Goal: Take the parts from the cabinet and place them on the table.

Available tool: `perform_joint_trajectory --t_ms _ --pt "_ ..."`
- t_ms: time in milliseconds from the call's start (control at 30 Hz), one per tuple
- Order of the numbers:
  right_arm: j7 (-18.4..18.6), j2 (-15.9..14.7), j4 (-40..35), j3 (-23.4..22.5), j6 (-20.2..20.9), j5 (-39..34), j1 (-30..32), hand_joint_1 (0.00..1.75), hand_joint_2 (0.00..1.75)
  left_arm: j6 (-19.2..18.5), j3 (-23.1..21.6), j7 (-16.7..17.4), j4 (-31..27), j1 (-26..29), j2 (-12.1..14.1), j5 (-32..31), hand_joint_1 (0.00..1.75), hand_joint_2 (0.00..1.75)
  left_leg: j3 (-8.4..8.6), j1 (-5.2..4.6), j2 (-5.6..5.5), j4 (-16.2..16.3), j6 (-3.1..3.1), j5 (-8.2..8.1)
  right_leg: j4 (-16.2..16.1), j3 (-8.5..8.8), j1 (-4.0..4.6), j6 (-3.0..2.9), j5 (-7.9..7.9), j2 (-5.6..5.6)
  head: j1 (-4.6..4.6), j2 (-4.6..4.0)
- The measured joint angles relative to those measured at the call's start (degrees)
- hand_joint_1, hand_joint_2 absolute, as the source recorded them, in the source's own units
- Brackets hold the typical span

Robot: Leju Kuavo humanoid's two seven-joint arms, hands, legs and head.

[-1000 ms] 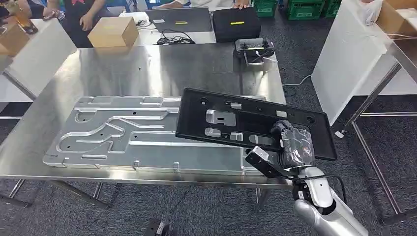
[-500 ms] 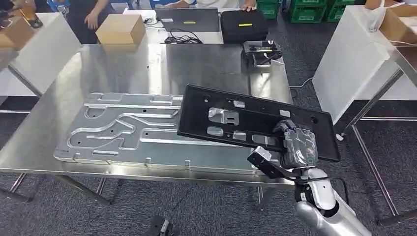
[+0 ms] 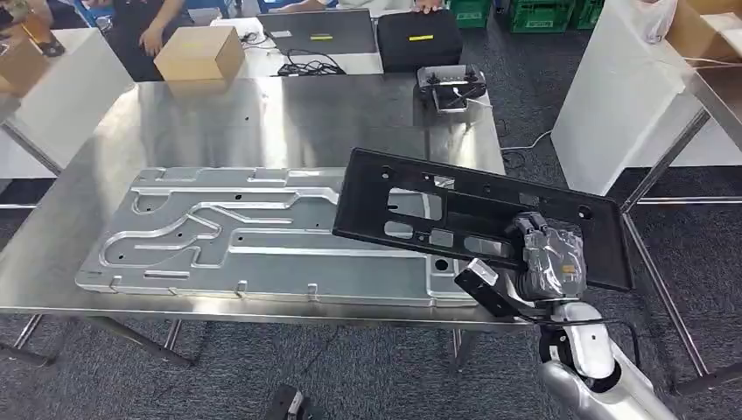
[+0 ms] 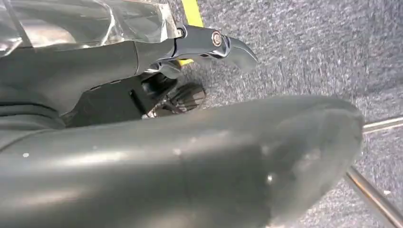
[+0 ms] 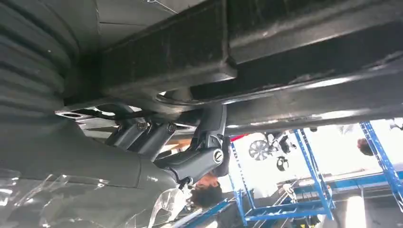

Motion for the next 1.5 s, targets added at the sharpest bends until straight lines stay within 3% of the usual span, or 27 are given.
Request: perform_joint_trajectory --t_ms 33,67,133,167,200,367,533,567,633,667,700,767,800,833,933,967,1033,1100,1133,1167,1233,1267,1300,1333,1400,1467,1500 --pt "0.0 -0.1 -0.1 0.0 0.2 0.0 0.0 1.75 1.75 -0.1 0.0 0.0 0.0 0.1 0.0 0.1 0.0 0.0 0.59 0.0 -0.01 -1.5 0.13 1.26 0.0 0.03 0.01 0.0 0.0 0.07 -0.02 0.0" --pt "0.1 -0.1 -0.4 0.0 0.4 0.0 0.0 1.75 1.75 -0.1 0.0 0.0 0.0 0.1 0.0 0.2 0.0 0.0 2.56 -0.04 -0.03 -5.5 0.45 3.5 0.0 0.09 0.04 0.0 0.01 0.17 0.0 0.0" --pt "0.1 -0.1 -1.0 -0.2 0.8 0.0 0.0 1.75 1.75 -0.2 0.0 0.0 0.0 0.0 0.0 0.5 0.0 0.0 8.16 -0.56 -0.19 -16.9 1.82 8.41 -0.2 0.37 0.22 0.01 0.03 0.28 0.0 0.0" --pt "0.1 -0.2 -1.2 -0.3 0.9 0.0 0.0 1.75 1.75 -0.2 0.0 0.0 0.0 -0.1 0.0 0.8 0.0 0.0 9.47 -0.84 -0.18 -19.9 2.55 8.22 -0.3 0.4 0.07 0.09 0.1 0.25 0.0 0.0" --pt "0.1 -0.2 -1.3 -0.4 1.1 0.0 0.0 1.75 1.75 -0.2 0.0 0.0 0.0 -0.1 0.0 0.9 0.0 0.0 9.46 -1.05 0.02 -20.0 2.56 8.51 -0.6 0.38 0.1 0.42 0.3 0.24 0.0 0.0" --pt "0.1 -0.2 -1.3 -0.4 1.1 0.0 0.0 1.75 1.75 -0.2 0.0 0.0 0.0 -0.1 0.0 0.9 0.0 0.0 9.45 -1.07 0.02 -20.0 2.57 8.52 -0.6 0.37 0.08 0.43 0.31 0.23 0.0 0.0" --pt "0.2 -0.4 -1.3 -0.4 1.5 0.0 0.1 1.75 1.75 -0.3 0.0 0.0 0.0 0.0 0.0 0.9 0.0 0.0 9.29 -1.37 -0.01 -20.0 2.65 8.54 -0.8 0.35 -0.22 0.96 0.61 0.15 0.0 0.0" --pt "0.2 -0.8 -1.9 -0.7 2.1 0.0 0.6 1.75 1.75 -0.5 0.0 0.0 0.0 0.0 -0.2 1.3 0.0 0.0 11.01 -0.98 0.31 -23.4 3.3 10.79 9.0 -3.51 0.24 1.16 -5.52 -0.11 0.04 0.0" --pt "0.2 -0.8 -1.9 -0.7 2.3 0.0 1.0 1.75 1.75 -0.5 0.0 0.0 0.0 0.3 -0.4 1.3 0.0 0.0 10.88 -1.19 0.29 -23.2 3.28 10.76 16.2 -6.94 0.49 1.35 -7.71 -0.11 0.04 0.0" --pt "0.2 -0.9 -1.9 -0.7 2.4 0.0 1.2 1.75 1.75 -0.5 0.0 0.0 0.0 0.4 -0.5 1.3 0.0 0.0 10.86 -1.23 0.26 -23.1 3.27 10.72 15.6 -6.74 0.5 1.38 -6.75 -0.12 0.04 0.0" --pt "0.2 -0.9 -1.9 -0.7 2.4 0.0 1.3 1.75 1.75 -0.5 0.0 0.0 0.0 0.4 -0.5 1.4 0.0 0.0 10.86 -1.23 0.24 -22.9 3.18 10.56 12.6 -5.27 0.49 1.42 -4.79 -0.13 0.04 0.0" --pt "0.3 -1.1 -2.0 -0.7 2.5 0.0 1.3 1.75 1.75 -0.5 0.0 0.0 0.0 0.4 -0.5 1.5 0.0 0.0 10.74 -0.97 0.2 -21.7 2.52 9.8 1.9 0.11 0.3 1.73 0.28 -0.36 0.04 0.0" --pt "0.3 -1.1 -2.1 -0.7 2.5 0.0 1.4 1.75 1.75 -0.5 0.0 0.0 0.0 0.4 -0.5 1.5 0.0 0.0 10.36 -0.9 0.3 -20.9 2.01 9.21 -0.6 1.38 0.55 1.66 -0.51 -0.27 0.02 0.0" --pt "0.3 -1.1 -2.2 -0.7 2.6 0.0 1.3 1.75 1.75 -0.5 0.0 0.0 0.0 0.2 -0.5 1.6 0.0 0.0 9.78 -1.33 0.23 -20.0 1.81 8.58 -0.8 1.26 0.6 0.97 -0.11 -0.09 0.05 0.0" --pt "0.3 -1.2 -2.6 -0.7 2.8 0.0 1.4 1.75 1.75 -0.5 0.0 0.0 0.0 0.3 -0.5 1.7 0.0 0.0 9.56 -1.16 0.27 -20.0 2.04 8.74 -0.3 0.79 0.86 0.31 -0.12 0.04 -0.02 0.0" --pt "0.3 -1.2 -2.6 -0.7 2.9 0.1 1.4 1.75 1.75 -0.5 0.0 0.0 0.0 0.3 -0.5 1.7 0.0 0.0 9.5 -0.96 0.23 -19.5 1.76 8.38 -0.4 0.65 0.48 0.08 -0.05 0.03 -0.02 0.0" --pt "0.3 -1.2 -2.7 -0.7 3.0 0.2 1.4 1.75 1.75 -0.4 0.0 0.0 0.0 0.3 -0.5 1.7 0.0 0.0 7.39 -0.81 0.15 -14.3 0.79 4.76 -0.5 0.62 0.43 -0.59 0.18 -0.08 -0.02 0.0" --pt "0.3 -1.2 -2.8 -0.7 3.1 0.7 1.4 1.75 1.75 -0.4 0.0 0.0 0.0 0.3 -0.5 1.8 0.0 0.0 3.04 -0.19 0.16 -4.6 0.09 0.3 -0.4 0.4 0.5 -0.58 0.18 -0.07 -0.02 0.0" --pt "0.3 -1.2 -2.8 -0.7 3.2 0.7 1.5 1.75 1.75 -0.4 0.0 0.0 0.0 0.4 -0.5 1.7 0.0 0.0 1.41 -0.12 0.15 -1.1 0.05 -0.81 -0.4 0.37 0.57 -0.59 0.18 -0.07 -0.04 0.0" --pt "0.3 -1.2 -2.8 -0.7 3.4 0.8 1.6 1.75 1.75 -0.4 0.0 0.0 0.0 0.5 -0.6 1.7 0.0 0.0 0.92 -0.15 0.14 -0.3 0.19 -0.39 -0.4 0.37 0.69 -0.59 0.19 -0.06 -0.04 0.0" --pt "0.4 -1.3 -2.8 -0.7 3.5 1.0 1.6 1.75 1.75 -0.4 0.0 0.0 0.0 0.4 -0.6 1.7 0.0 0.0 3.85 -0.51 0.1 -6.7 1.33 3.59 -0.5 0.48 1.22 -0.64 0.23 0.06 -0.04 0.0" --pt "0.4 -1.3 -3.1 -0.7 3.5 1.1 1.6 1.75 1.75 -0.3 0.0 0.0 0.0 0.3 -0.6 1.7 0.0 0.0 6.7 -1.01 0.03 -12.7 2.51 6.4 -0.5 0.59 1.6 -0.67 0.26 0.1 -0.04 0.0" --pt "0.5 -1.3 -3.3 -0.8 3.5 1.1 1.7 1.75 1.75 -0.2 0.0 0.0 0.0 0.2 -0.5 1.7 0.0 0.0 9.49 -2.08 -0.18 -18.6 4.65 8.71 -0.7 0.66 1.07 -0.83 0.37 0.01 -0.02 0.0" --pt "0.5 -1.3 -3.4 -0.8 3.5 1.1 1.6 1.75 1.75 -0.1 0.0 0.0 0.0 0.1 -0.2 1.7 0.0 0.0 10.19 -2.54 0.14 -20.0 5.85 8.29 -0.8 0.72 1.44 -0.63 0.48 -0.05 0.11 0.0" --pt "0.7 -1.4 -3.4 -0.9 3.5 0.7 1.8 1.75 1.75 -0.1 0.0 0.0 0.0 0.1 -0.4 1.7 0.0 0.0 9.98 -3.45 -0.08 -20.2 5.43 8.89 -1.1 0.55 0.04 -0.05 0.81 -0.37 0.07 0.0" --pt "0.6 -1.5 -3.6 -1.0 3.3 0.7 2.0 1.75 1.75 0.0 0.0 0.0 0.0 0.0 -0.4 1.7 0.0 0.0 10.84 -3.48 0.02 -22.9 6.32 10.22 -2.1 0.91 0.3 0.67 1.44 -0.22 -0.02 0.0" --pt "0.6 -1.5 -3.7 -1.1 3.3 0.7 2.4 1.75 1.75 0.0 0.0 0.0 0.0 0.0 -0.3 1.6 0.0 0.0 12.05 -2.68 0.4 -24.8 5.25 11.41 -1.2 0.67 0.32 0.52 0.79 -0.34 0.04 0.0"
